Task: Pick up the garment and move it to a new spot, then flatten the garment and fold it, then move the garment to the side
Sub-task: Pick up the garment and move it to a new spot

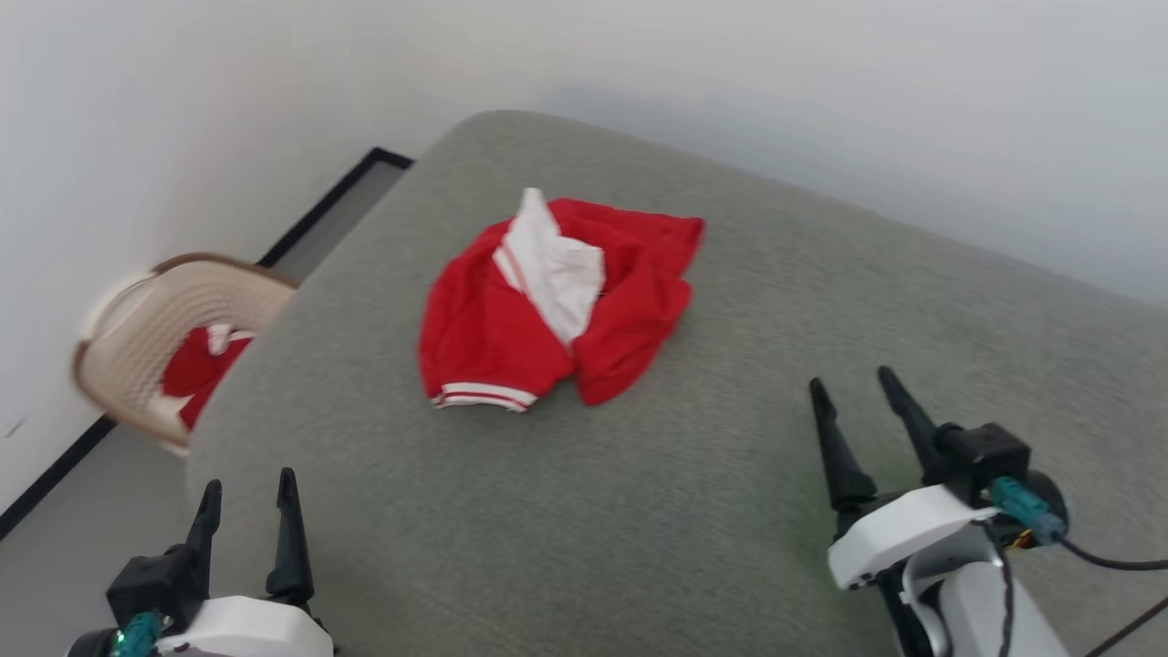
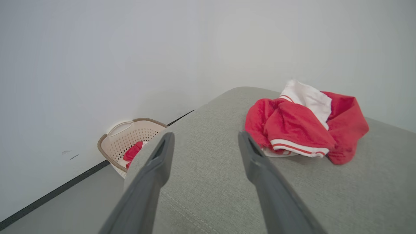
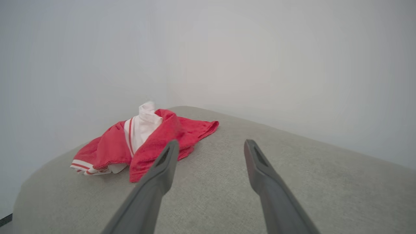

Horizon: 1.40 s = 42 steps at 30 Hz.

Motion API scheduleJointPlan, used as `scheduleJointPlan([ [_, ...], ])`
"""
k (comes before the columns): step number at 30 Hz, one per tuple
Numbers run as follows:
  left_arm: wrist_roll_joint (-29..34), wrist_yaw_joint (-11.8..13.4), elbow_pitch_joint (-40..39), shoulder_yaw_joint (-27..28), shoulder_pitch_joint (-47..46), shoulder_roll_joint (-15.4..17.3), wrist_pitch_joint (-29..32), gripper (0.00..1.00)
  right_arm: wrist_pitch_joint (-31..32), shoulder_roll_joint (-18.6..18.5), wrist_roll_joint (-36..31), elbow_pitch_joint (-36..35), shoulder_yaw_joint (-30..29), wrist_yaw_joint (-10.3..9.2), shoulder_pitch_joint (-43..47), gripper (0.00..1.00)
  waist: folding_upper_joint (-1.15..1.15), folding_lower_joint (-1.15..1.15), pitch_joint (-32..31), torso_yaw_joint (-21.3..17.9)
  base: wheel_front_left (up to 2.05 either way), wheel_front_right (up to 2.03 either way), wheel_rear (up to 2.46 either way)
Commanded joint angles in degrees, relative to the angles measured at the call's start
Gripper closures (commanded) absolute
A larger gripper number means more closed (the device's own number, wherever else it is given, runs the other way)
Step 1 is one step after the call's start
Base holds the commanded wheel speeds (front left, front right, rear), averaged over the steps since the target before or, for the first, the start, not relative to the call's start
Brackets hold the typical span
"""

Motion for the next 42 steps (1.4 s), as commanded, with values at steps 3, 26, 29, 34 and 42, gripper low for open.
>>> scheduleJointPlan([
  [3, -1.0, 0.5, -0.8, 0.8, 0.7, -0.2, -0.3, 0.0, -0.3, 0.0, 1.0, 0.7, 2.2, 0.01, -0.7, 0.0, 0.0, 0.0, 0.4, 2.3, 0.0, 0.0, 0.0],
  [26, -0.8, -1.4, 2.5, -5.7, -12.4, 1.8, -0.2, 0.0, -0.3, -1.4, 3.6, 0.6, 9.3, 0.01, -5.0, 0.0, 0.0, 0.0, 6.4, -4.0, 0.0, 0.0, 0.0],
  [29, -2.7, -1.5, 6.8, -8.1, -20.2, 4.3, -0.1, 0.0, -0.3, -1.5, 3.1, 0.2, 10.0, 0.01, -6.6, 0.0, 0.0, 0.0, 9.6, -7.1, 0.0, 0.0, 0.0],
  [34, -10.5, -1.5, 16.9, -13.2, -33.7, 10.9, 5.8, 0.0, -0.3, -1.2, 2.8, -0.4, 10.8, 0.01, -9.4, 0.0, 0.0, 0.0, 14.3, -12.6, 0.0, 0.0, 0.0],
  [42, -30.4, -1.5, 26.4, -24.6, -44.1, 23.2, 29.2, 0.0, -0.3, -0.3, 2.7, -1.5, 12.7, 0.01, -11.8, 0.0, 0.0, 0.0, 19.0, -19.9, 0.0, 0.0, 0.0],
])
